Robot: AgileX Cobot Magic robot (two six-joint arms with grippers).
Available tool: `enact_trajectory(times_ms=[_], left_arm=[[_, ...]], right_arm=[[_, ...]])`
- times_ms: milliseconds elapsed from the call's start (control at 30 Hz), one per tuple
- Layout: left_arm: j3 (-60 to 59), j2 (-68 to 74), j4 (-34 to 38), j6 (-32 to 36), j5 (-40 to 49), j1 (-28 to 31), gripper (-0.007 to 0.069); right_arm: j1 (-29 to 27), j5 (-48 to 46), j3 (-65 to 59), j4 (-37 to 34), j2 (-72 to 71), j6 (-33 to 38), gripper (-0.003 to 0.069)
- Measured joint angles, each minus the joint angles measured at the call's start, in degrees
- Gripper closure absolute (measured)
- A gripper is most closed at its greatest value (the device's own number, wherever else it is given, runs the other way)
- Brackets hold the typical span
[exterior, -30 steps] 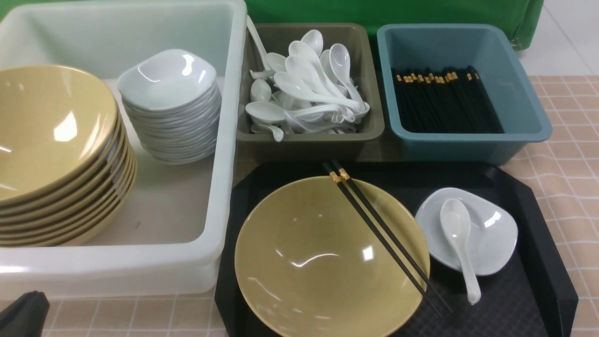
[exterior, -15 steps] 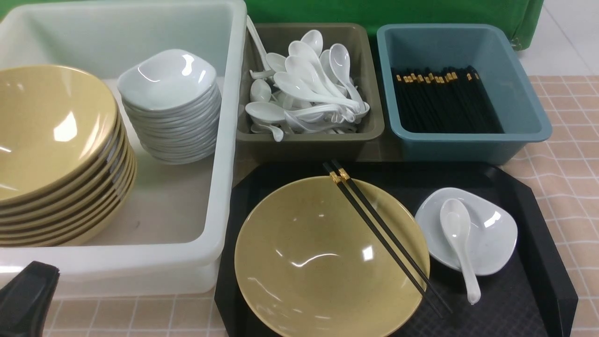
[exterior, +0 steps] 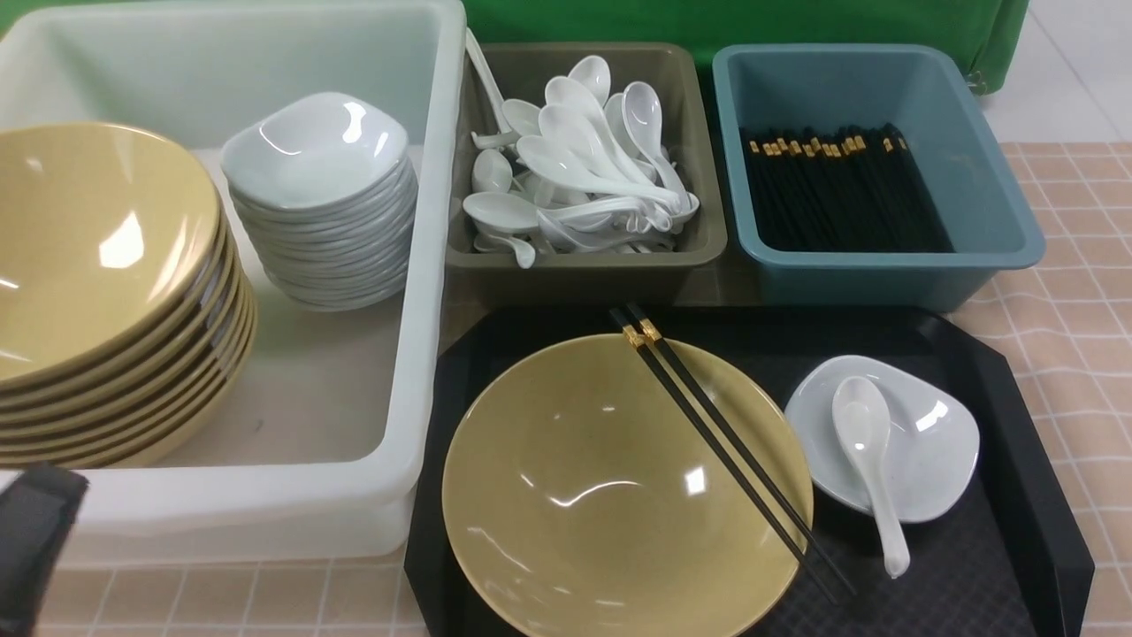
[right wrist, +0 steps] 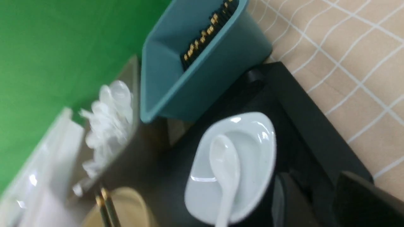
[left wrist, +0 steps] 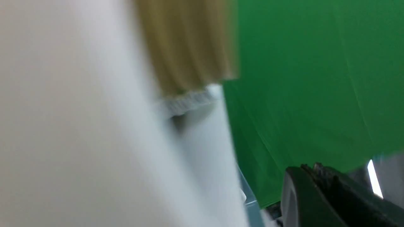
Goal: On brown table put chopsticks spoon bowls plates into blue grey white boxes.
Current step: 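Move the grippers toward the tableware on the black tray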
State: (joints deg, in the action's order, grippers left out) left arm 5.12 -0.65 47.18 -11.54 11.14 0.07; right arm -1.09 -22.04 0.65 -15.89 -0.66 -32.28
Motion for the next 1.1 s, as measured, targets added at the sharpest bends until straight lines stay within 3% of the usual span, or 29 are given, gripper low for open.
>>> enact_trajectory(times_ms=[100,200,300,467,533,667,767,900,1000,1100], left_arm=[[10.4,2.8,-6.7,14.1,4.7,0.0,0.0622],[20.0,11.7,-13.9,21.2,11.6,0.0,0.0622],[28.8,23.6,-21.1,23.9,22.1,0.0,0.0622],[44.5,42.9,-33.0,25.5,43.4,-0.3,0.0622],[49.1,48.9,-35.9,25.7,48.7,-1.9,0.0622],[53.4,56.2,-37.8,25.7,50.5,-7.9,0.0622],[55.9,62.7,-38.0,26.4,50.0,-17.5,0.0622],[58.3,70.4,-38.0,27.2,46.1,-26.5,0.0622],[59.4,74.4,-38.0,27.3,43.0,-29.9,0.0622],[60.9,78.7,-38.1,28.4,40.7,-32.0,0.0622]], right_arm=[[0.0,-2.4,7.1,-0.8,2.0,11.7,0.0475],[0.0,-4.9,15.4,-1.0,10.0,22.9,0.0561],[0.8,-7.9,23.8,-1.0,20.4,33.0,0.0619],[2.2,-19.2,38.3,-0.5,37.9,45.8,0.0622],[4.3,-23.6,42.5,-0.2,44.2,48.2,0.0622],[11.0,-28.0,48.3,1.8,52.9,51.1,0.0622],[17.7,-30.1,51.7,6.7,60.8,49.3,0.0620],[22.1,-30.1,54.4,9.9,70.3,46.2,0.0605],[23.8,-30.1,56.1,10.7,75.6,45.5,0.0568],[25.8,-30.4,59.5,10.7,81.8,45.4,0.0473]])
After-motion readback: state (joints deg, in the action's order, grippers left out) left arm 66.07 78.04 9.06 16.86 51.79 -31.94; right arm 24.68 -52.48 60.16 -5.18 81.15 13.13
